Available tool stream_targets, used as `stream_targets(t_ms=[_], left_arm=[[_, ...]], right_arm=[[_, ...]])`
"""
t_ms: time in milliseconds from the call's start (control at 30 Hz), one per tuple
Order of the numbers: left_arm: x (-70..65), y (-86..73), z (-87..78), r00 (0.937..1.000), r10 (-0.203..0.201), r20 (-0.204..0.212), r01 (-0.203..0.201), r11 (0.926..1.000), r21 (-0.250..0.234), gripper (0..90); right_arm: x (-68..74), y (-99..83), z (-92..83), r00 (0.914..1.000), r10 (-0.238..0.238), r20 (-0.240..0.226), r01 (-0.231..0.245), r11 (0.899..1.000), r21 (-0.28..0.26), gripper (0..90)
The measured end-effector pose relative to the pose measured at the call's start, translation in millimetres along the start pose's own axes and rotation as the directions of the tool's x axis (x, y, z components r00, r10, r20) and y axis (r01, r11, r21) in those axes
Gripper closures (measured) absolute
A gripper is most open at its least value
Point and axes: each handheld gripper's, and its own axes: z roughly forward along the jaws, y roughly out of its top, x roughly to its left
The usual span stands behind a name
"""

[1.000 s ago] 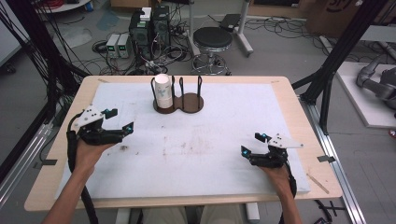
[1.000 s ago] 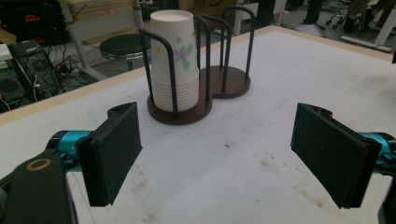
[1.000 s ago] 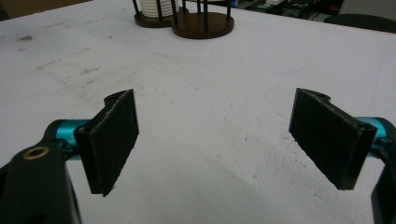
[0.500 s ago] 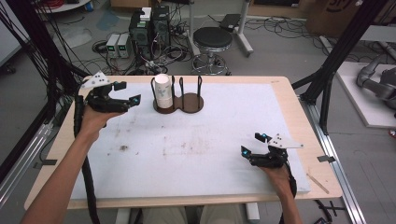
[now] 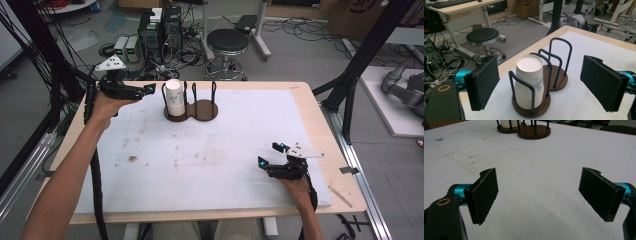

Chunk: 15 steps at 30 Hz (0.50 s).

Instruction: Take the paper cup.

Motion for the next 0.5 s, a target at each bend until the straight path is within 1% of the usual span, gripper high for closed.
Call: stream_targets(t_ms=[100, 233, 267, 433, 500], left_arm=[[5.3, 7.1, 9.9, 0.9997, 0.016, 0.021, -0.017, 0.9994, 0.030, 15.3], [11.2, 17.5, 22.3, 0.9984, 0.023, 0.052, -0.026, 0.9981, 0.055, 15.3], [12.2, 19.6, 24.4, 0.9982, 0.031, 0.052, -0.034, 0.9983, 0.049, 15.3], [18.0, 27.5, 33.5, 0.9980, 0.039, 0.050, -0.042, 0.9959, 0.080, 15.3], [19.6, 28.7, 36.6, 0.9981, 0.041, 0.047, -0.044, 0.9967, 0.068, 15.3]], right_arm=[[-0.1, 0.2, 0.4, 1.0000, 0.007, -0.002, -0.007, 1.000, 0.005, 16.2], [0.8, 0.2, 0.1, 1.0000, 0.003, 0.004, -0.003, 1.000, 0.003, 16.2], [1.2, 0.0, -0.1, 1.0000, 0.002, 0.006, -0.002, 1.000, 0.003, 16.2], [1.5, 0.0, -0.3, 1.0000, -0.002, 0.008, 0.002, 1.000, 0.000, 16.2], [1.3, 0.1, -0.1, 1.0000, -0.001, 0.008, 0.001, 1.000, 0.002, 16.2]])
